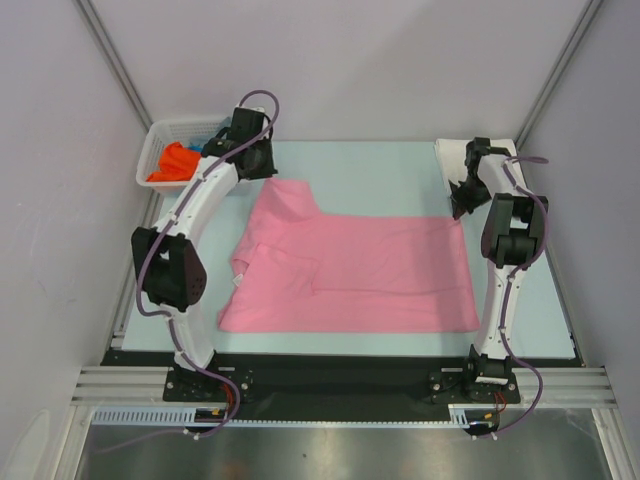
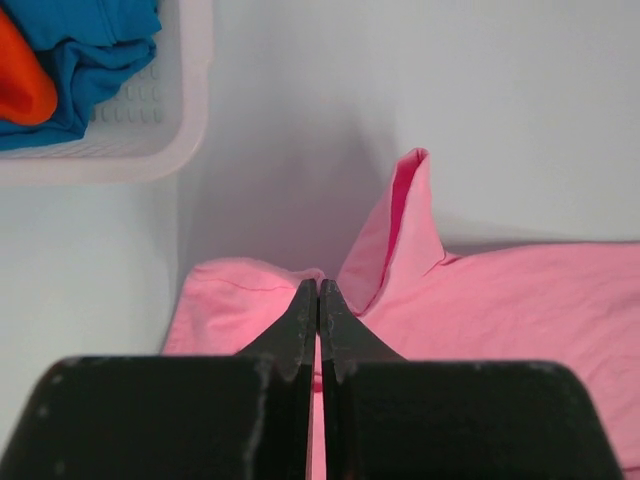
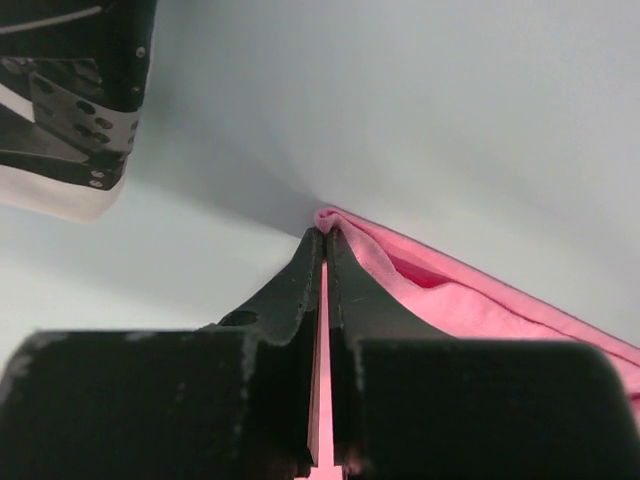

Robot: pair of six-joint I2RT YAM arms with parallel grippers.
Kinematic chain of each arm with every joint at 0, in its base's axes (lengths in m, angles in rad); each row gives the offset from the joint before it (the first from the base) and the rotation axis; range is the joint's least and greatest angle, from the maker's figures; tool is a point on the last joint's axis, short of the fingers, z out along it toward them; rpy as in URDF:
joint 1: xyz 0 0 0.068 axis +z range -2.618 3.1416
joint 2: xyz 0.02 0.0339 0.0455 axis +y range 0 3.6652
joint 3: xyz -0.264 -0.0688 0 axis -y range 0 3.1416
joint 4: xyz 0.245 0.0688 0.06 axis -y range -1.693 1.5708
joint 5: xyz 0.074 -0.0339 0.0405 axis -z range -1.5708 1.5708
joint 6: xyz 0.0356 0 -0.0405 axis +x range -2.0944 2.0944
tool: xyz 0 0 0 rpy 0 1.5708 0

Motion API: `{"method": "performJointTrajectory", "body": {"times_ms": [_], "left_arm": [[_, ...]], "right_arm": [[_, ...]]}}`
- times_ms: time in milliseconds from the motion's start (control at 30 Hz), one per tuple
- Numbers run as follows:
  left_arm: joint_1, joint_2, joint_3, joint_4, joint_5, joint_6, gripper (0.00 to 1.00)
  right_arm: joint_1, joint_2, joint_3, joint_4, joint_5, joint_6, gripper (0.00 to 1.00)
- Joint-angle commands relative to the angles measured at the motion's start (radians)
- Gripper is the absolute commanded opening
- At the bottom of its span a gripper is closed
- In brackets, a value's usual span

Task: Fold and stack the t-shirts
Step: Fold the tshirt

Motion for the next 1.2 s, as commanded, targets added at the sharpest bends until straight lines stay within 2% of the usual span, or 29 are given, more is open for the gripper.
{"method": "performJointTrajectory", "body": {"times_ms": [0,233,767,1167], "left_arm": [[0.004,-0.102,-0.034,-0.013,0.000,0.005,0.00],[0.007,-0.202,-0.175,0.006,-0.018,0.013,0.00],[0.011,-0.343,-0.321,0.004,-0.016,0.014,0.00],[0.012,-0.493,-0.461,-0.031,-0.044,-0.006,0.00]], "right_arm": [[0.015,-0.020,-0.016,0.085,-0.034,-0.014,0.00],[0.040,-0.069,-0.042,0.078,-0.010,-0.054,0.00],[0.033,-0.281,-0.226,0.100,0.084,-0.150,0.00],[0.053,-0.380,-0.326,0.101,0.079,-0.167,0.00]]}}
